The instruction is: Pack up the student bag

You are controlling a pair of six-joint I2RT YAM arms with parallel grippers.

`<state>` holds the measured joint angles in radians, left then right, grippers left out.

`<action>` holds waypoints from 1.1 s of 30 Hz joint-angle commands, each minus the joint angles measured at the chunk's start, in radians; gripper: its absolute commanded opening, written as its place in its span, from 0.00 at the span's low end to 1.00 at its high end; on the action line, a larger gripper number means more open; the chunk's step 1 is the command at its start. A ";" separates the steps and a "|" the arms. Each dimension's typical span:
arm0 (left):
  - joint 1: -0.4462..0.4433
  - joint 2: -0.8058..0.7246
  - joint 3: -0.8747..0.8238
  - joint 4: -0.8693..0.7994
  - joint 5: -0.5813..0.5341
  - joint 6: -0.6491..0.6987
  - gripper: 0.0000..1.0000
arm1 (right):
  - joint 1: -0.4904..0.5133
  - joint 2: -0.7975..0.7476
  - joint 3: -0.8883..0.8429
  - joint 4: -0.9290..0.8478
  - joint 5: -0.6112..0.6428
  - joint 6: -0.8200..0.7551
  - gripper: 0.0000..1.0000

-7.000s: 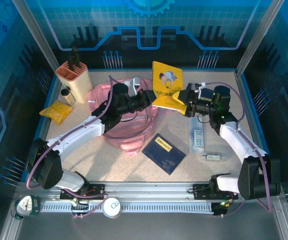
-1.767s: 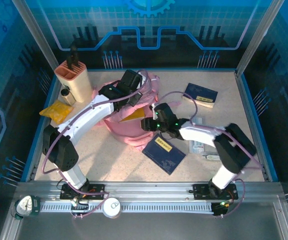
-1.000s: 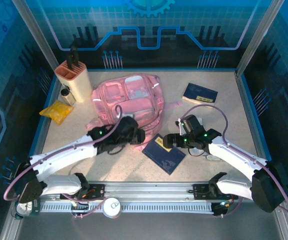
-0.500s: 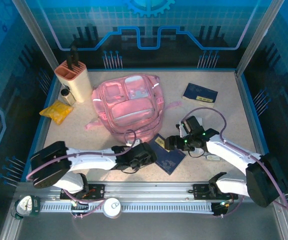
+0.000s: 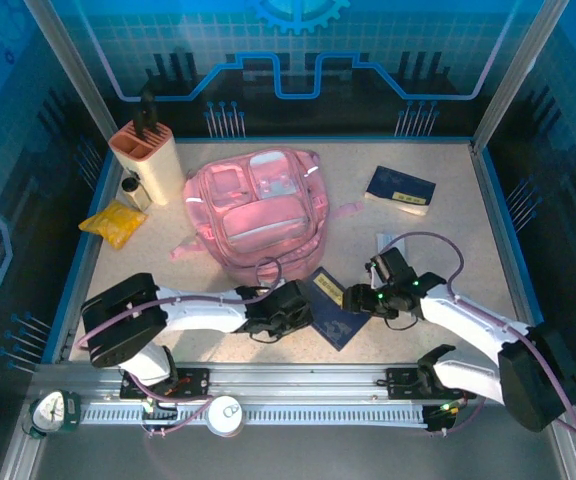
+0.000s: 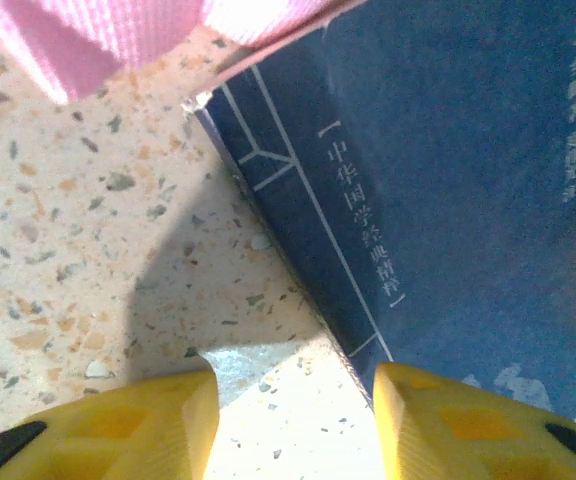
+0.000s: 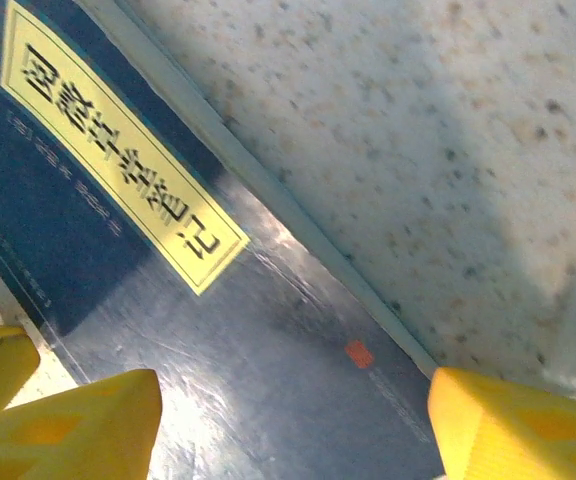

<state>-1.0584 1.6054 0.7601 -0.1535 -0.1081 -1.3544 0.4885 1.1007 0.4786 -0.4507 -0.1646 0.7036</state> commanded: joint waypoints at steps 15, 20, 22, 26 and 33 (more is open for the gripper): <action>0.076 0.269 0.352 0.242 0.094 0.275 0.41 | -0.055 -0.295 0.024 -0.267 0.095 0.043 0.81; 0.075 0.244 0.325 0.210 0.076 0.267 0.42 | -0.218 -0.201 0.081 -0.196 0.010 -0.045 0.83; 0.072 0.218 0.308 0.184 0.052 0.268 0.42 | -0.227 -0.169 0.098 -0.183 0.028 -0.064 0.83; 0.062 0.175 0.277 0.146 0.032 0.257 0.43 | -0.227 -0.114 0.077 -0.160 -0.011 -0.068 0.80; 0.055 0.129 0.252 0.067 -0.037 0.268 0.44 | -0.191 -0.076 0.019 -0.131 0.080 -0.076 0.83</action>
<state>-1.0039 1.7657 1.0256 -0.0185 -0.0914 -1.1149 0.2829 1.0004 0.5217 -0.6025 -0.1040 0.6453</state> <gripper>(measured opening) 0.437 0.838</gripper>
